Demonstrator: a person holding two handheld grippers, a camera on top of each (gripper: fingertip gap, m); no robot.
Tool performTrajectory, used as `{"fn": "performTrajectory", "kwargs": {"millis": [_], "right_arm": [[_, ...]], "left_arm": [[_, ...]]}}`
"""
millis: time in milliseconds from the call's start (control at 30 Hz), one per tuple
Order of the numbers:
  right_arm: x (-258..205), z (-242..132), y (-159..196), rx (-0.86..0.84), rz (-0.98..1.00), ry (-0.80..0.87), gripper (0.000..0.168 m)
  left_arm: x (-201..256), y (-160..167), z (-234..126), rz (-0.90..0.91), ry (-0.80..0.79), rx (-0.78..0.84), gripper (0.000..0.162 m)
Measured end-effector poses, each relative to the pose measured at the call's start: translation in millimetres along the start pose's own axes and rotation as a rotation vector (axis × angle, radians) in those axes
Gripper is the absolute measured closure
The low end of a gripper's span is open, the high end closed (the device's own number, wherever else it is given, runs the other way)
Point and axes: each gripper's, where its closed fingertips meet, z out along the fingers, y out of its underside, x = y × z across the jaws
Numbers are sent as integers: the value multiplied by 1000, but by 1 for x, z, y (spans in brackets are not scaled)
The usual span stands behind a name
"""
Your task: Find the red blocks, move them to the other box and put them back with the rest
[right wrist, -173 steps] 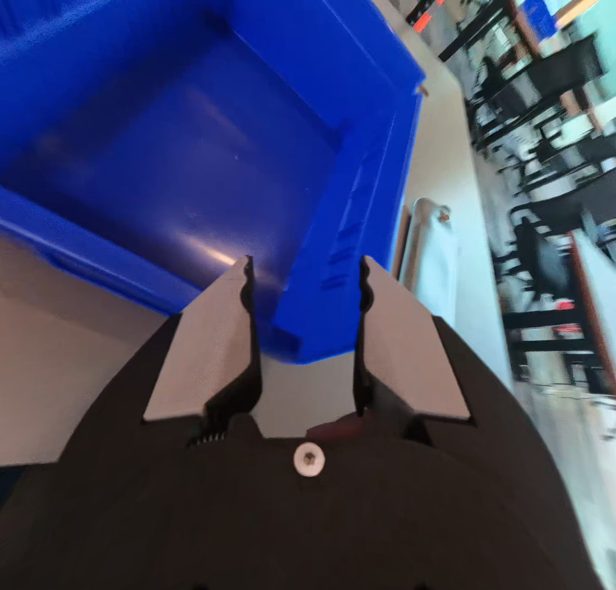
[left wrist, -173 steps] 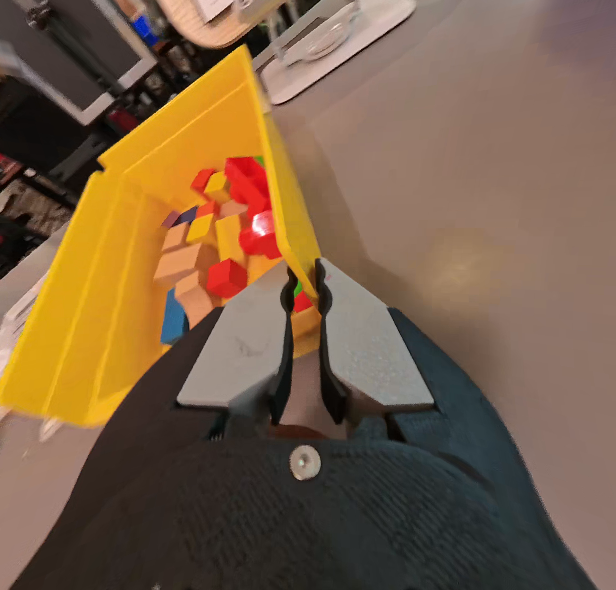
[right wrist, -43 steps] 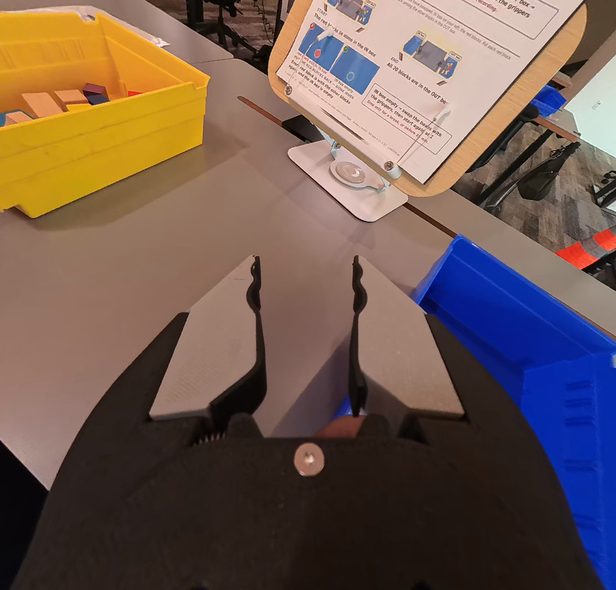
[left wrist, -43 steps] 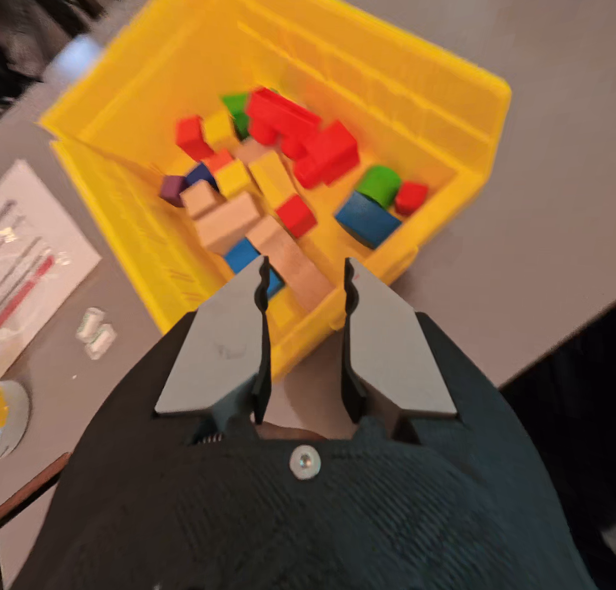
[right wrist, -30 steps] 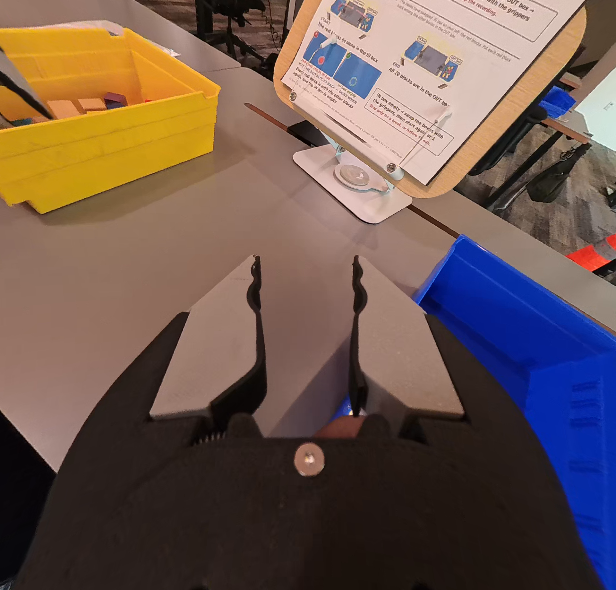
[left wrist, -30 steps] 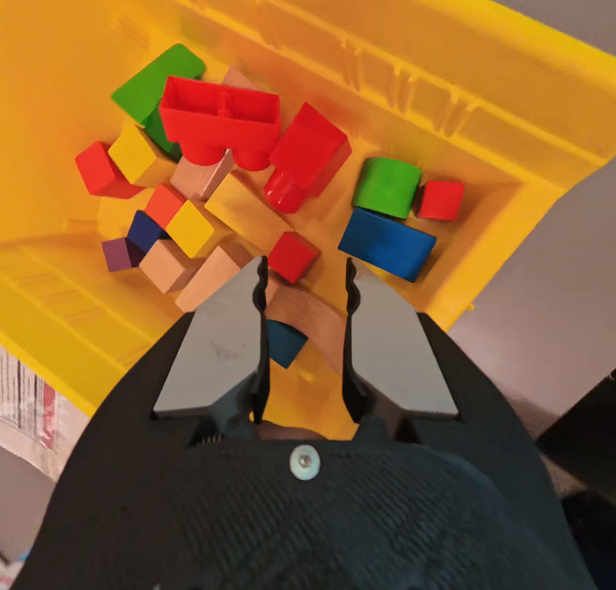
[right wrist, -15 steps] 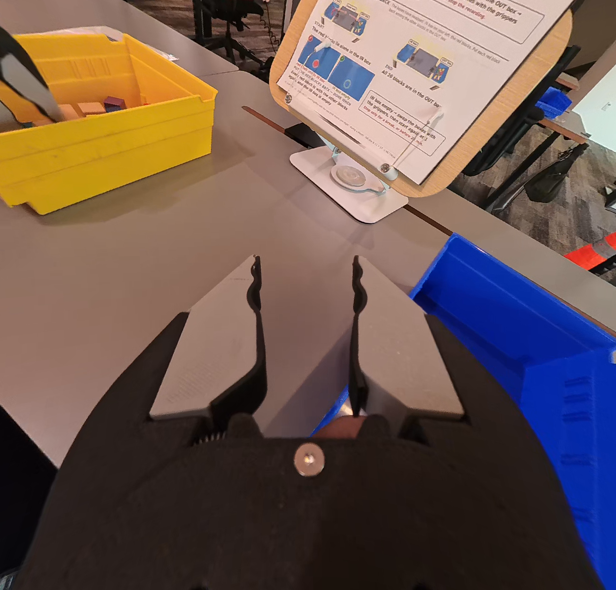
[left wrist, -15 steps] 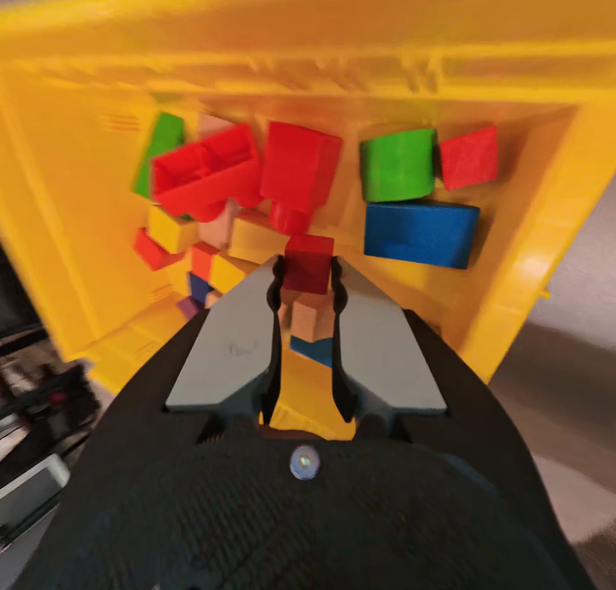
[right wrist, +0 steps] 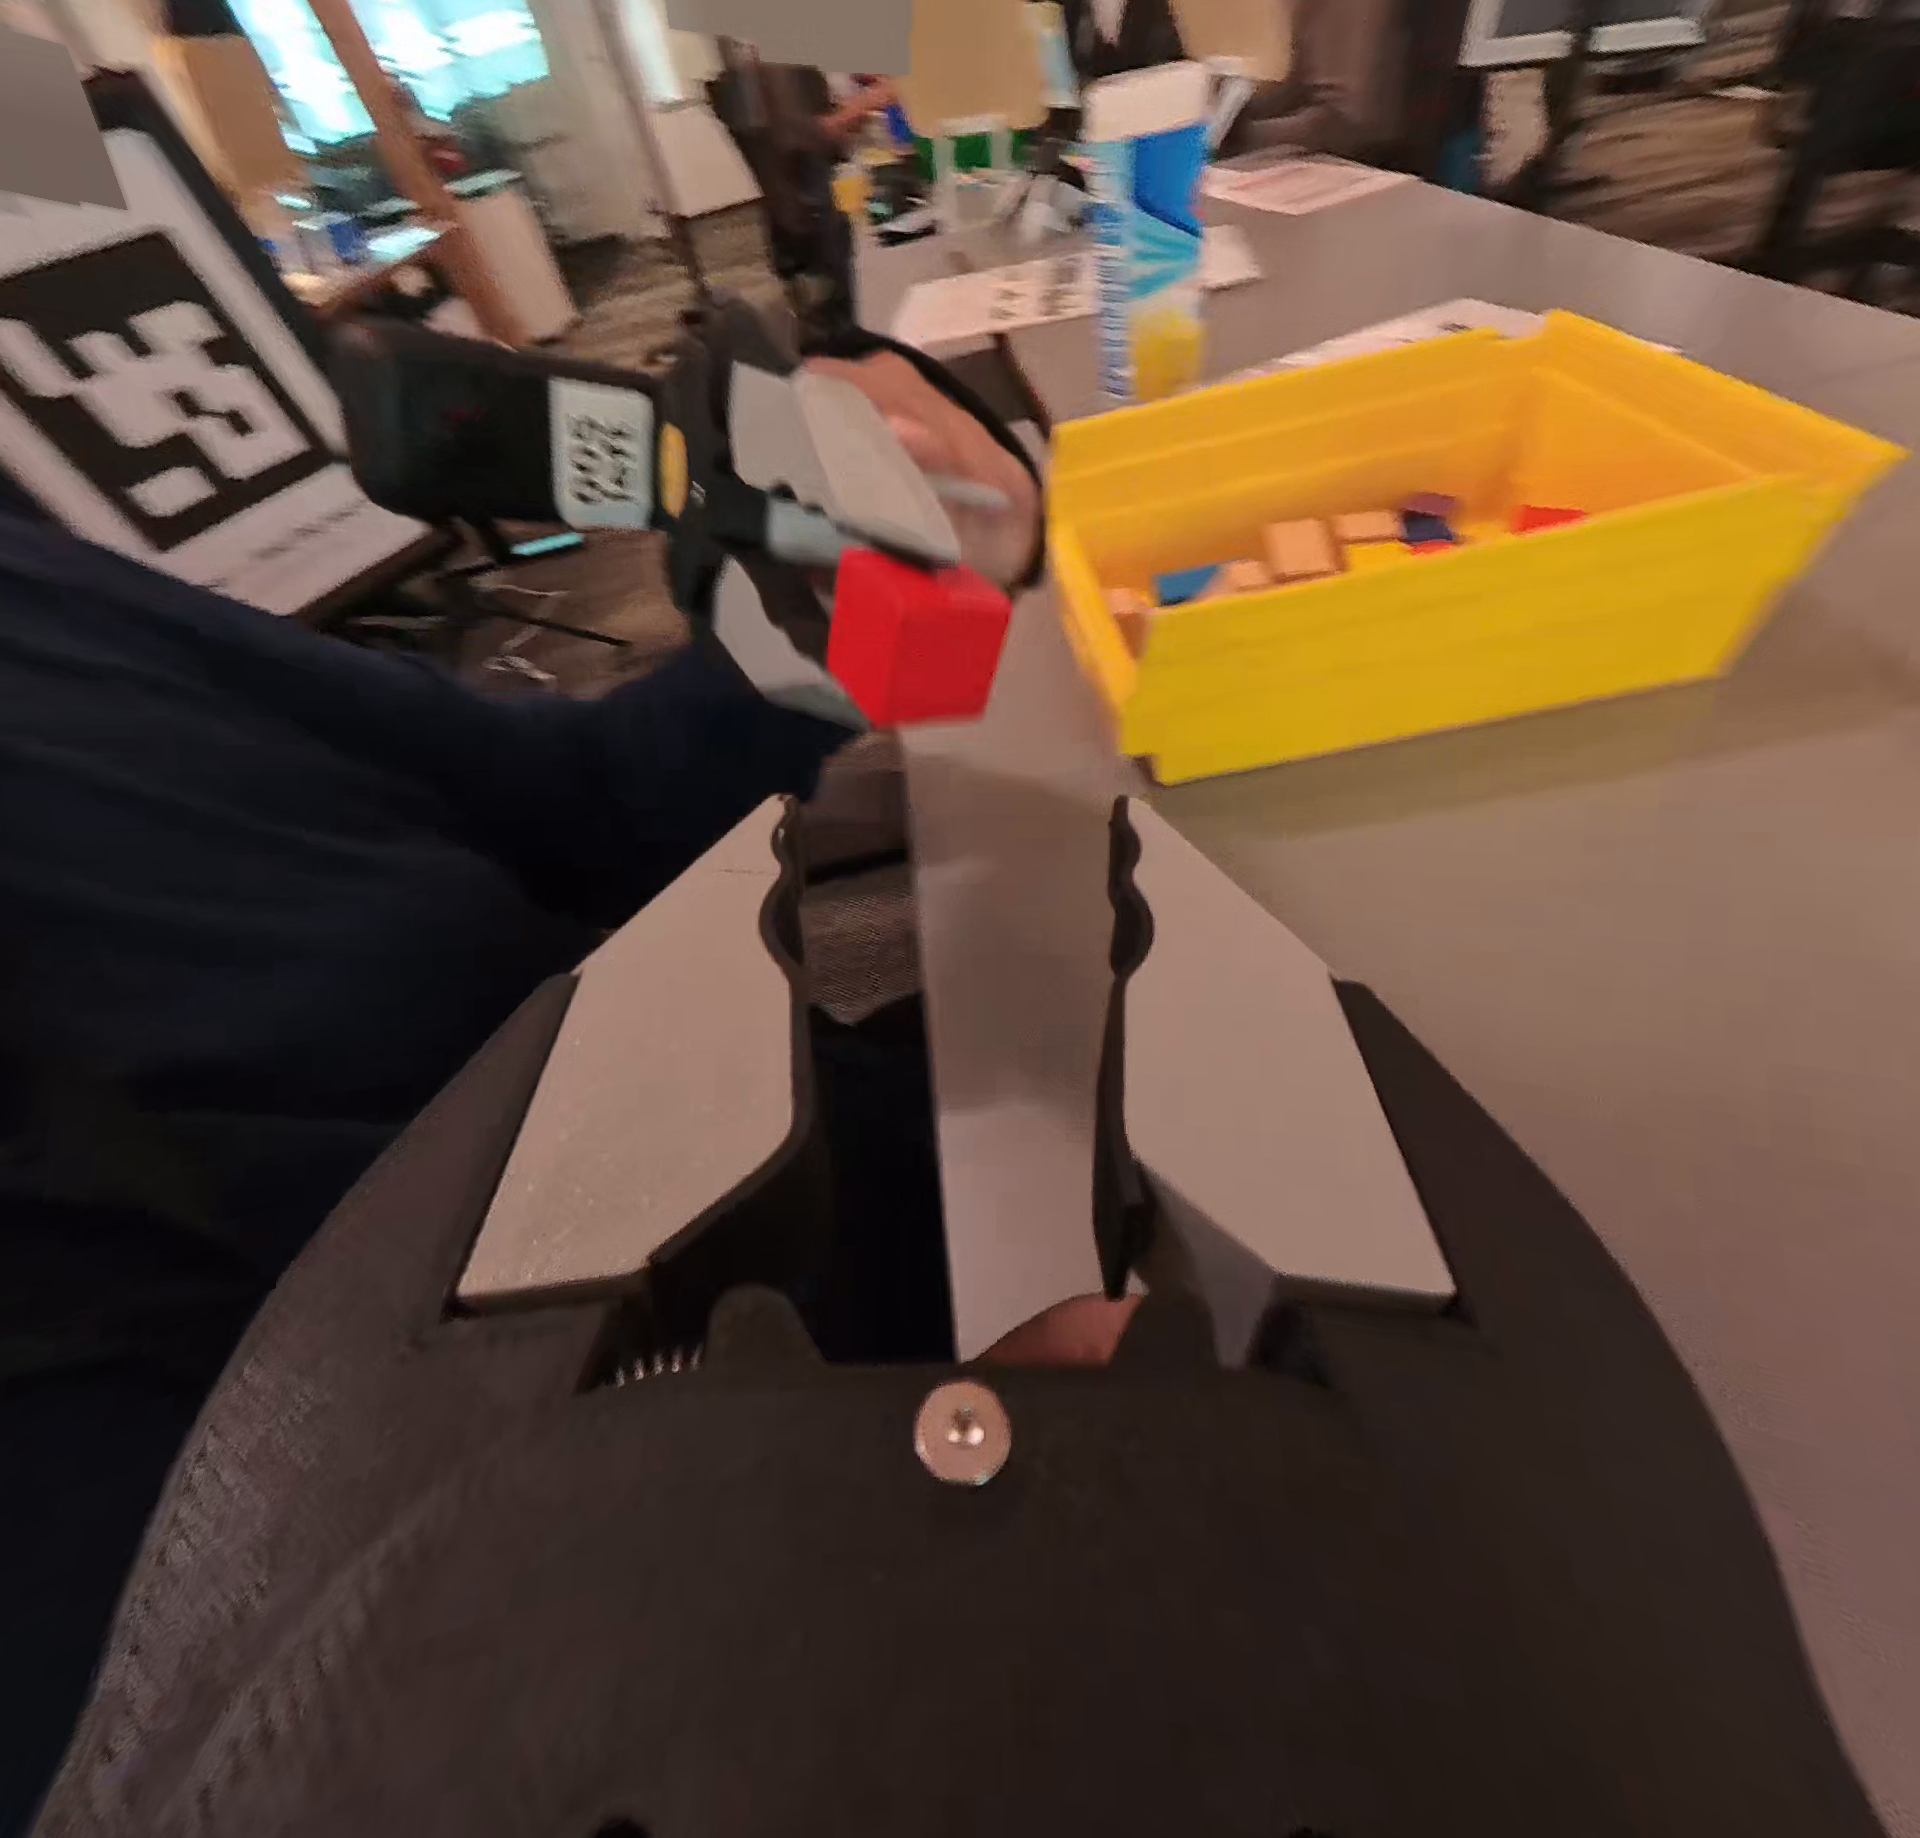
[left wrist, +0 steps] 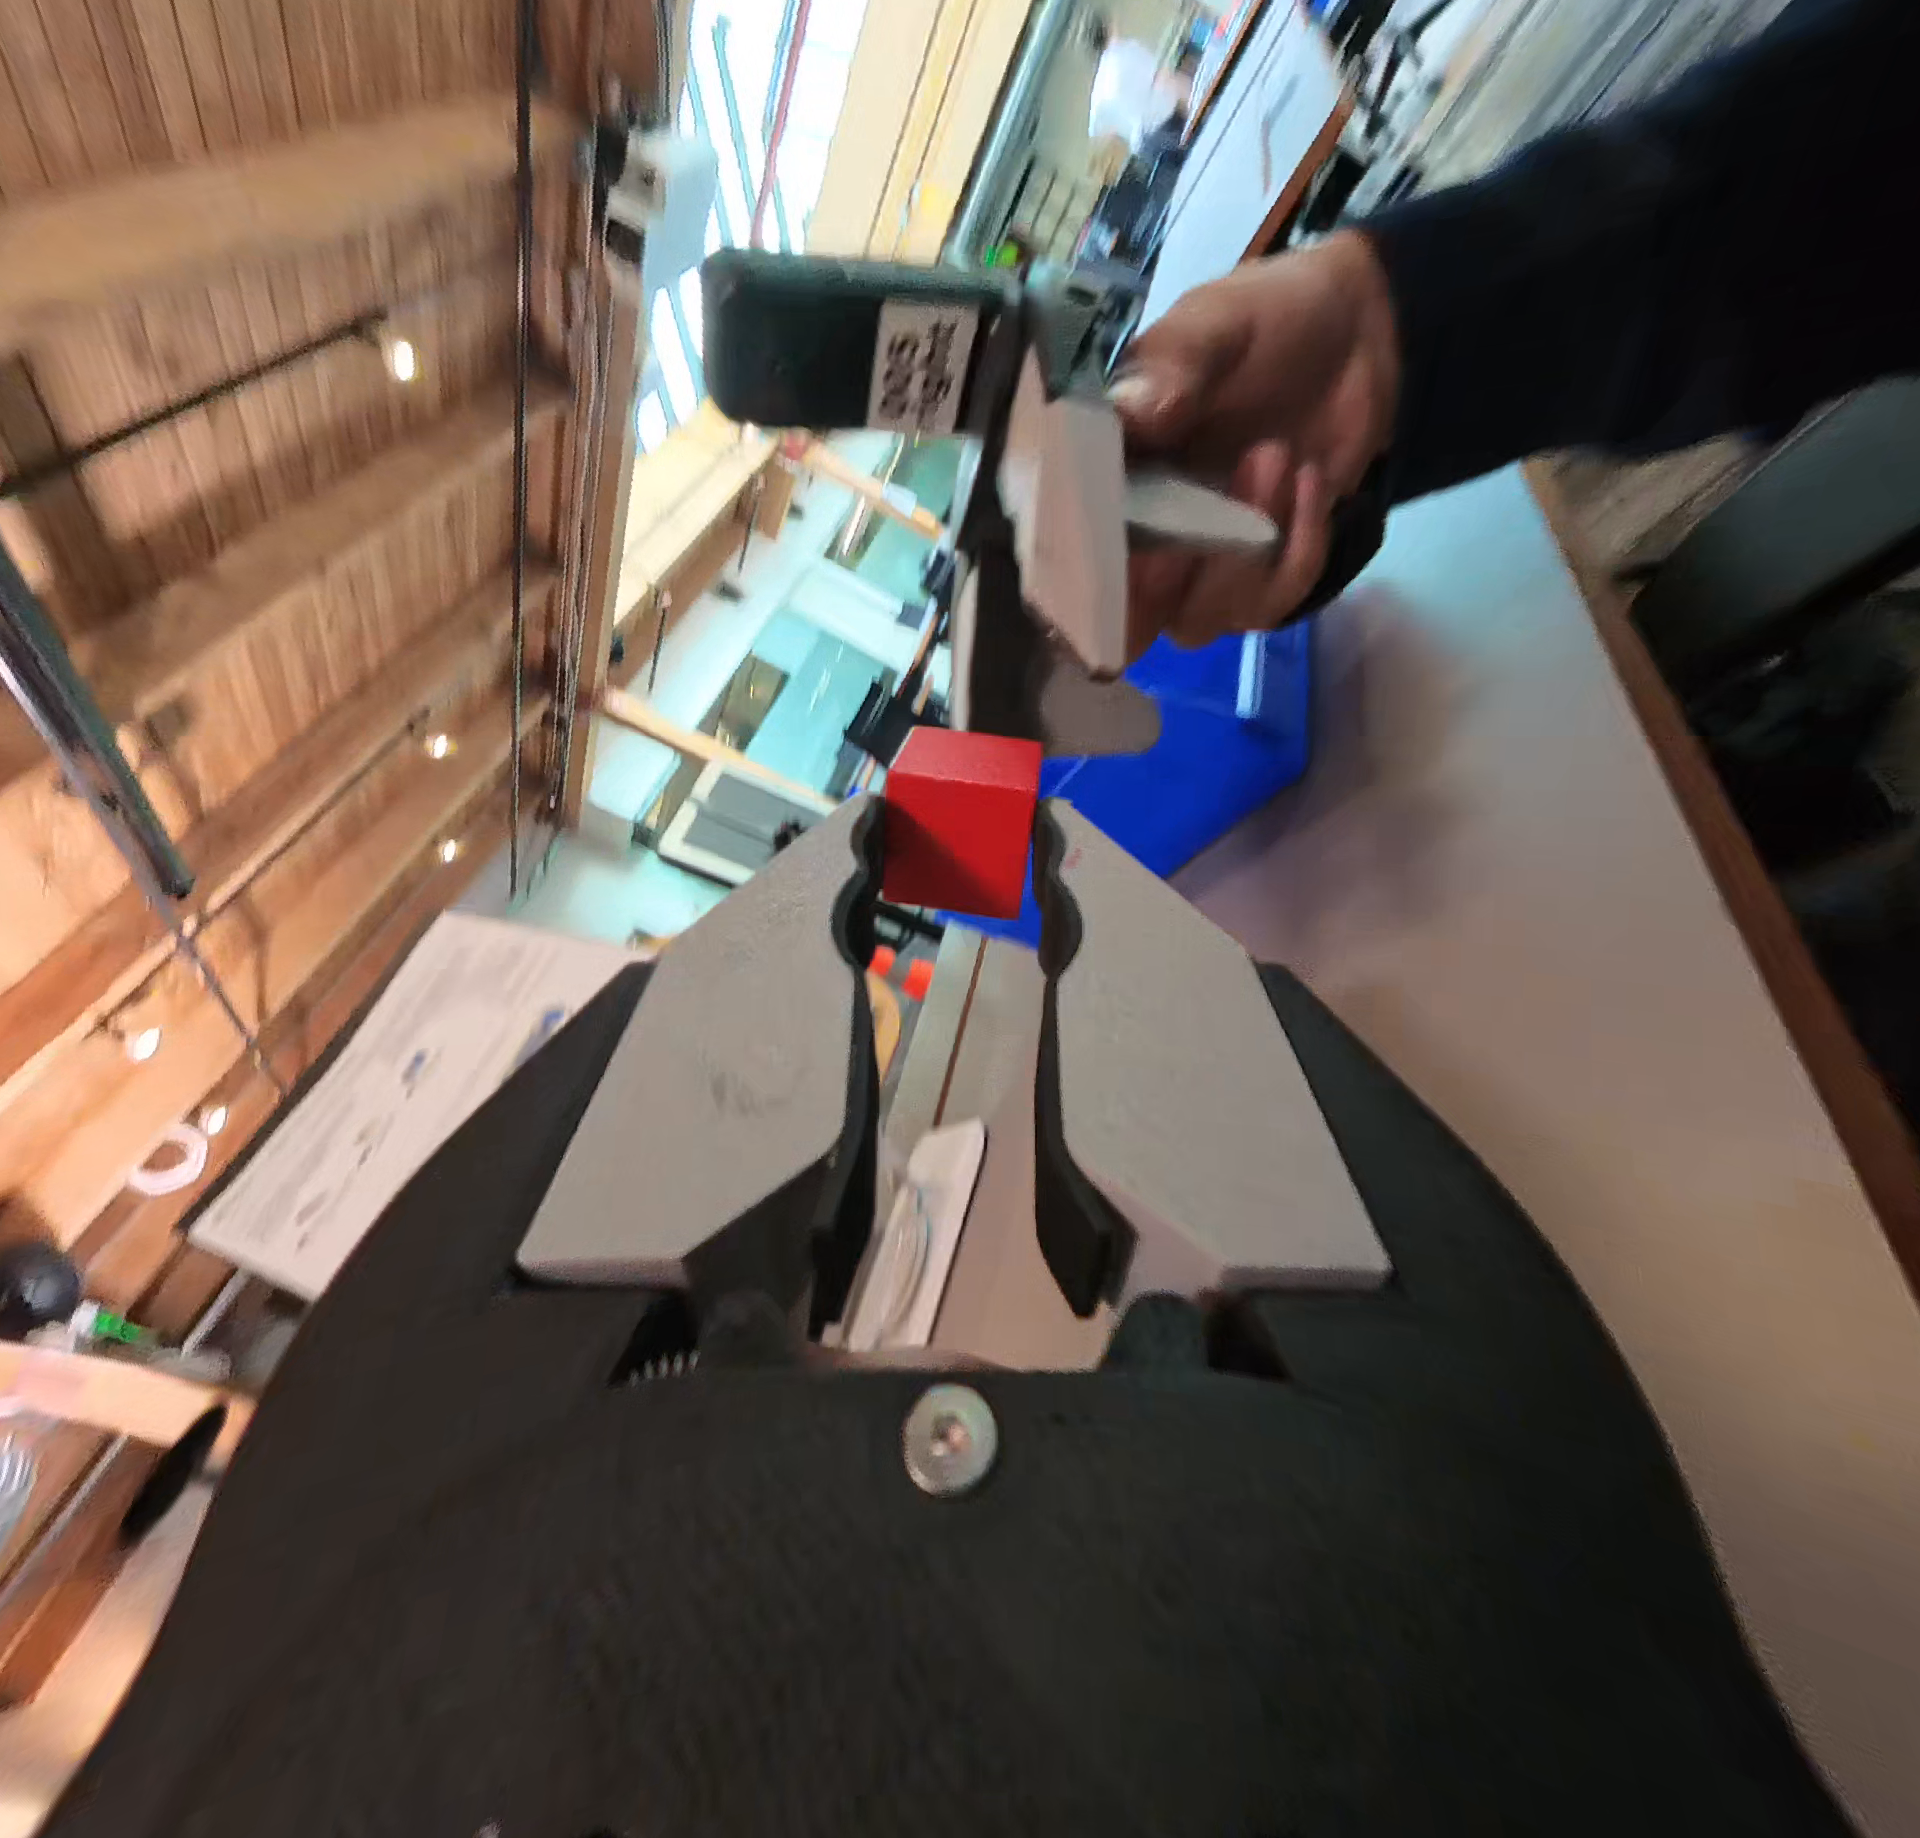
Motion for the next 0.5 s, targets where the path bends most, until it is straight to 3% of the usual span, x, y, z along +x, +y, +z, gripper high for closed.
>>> {"fn": "performTrajectory", "kwargs": {"millis": [133,233,267,333,500], "right_arm": [[-29,4,-11,46,19,-117,113],[-44,6,-14,64,57,-211,114],[-43,8,-12,55,61,-208,115],[-37,11,-8,39,52,-183,139],[-32,11,-11,59,88,-192,142]], "left_arm": [[11,-26,10,18,23,92,136],[17,-25,15,52,16,85,136],[19,-26,16,60,11,87,136],[21,-26,18,68,10,81,137],[18,-19,20,40,-10,57,137]]}}
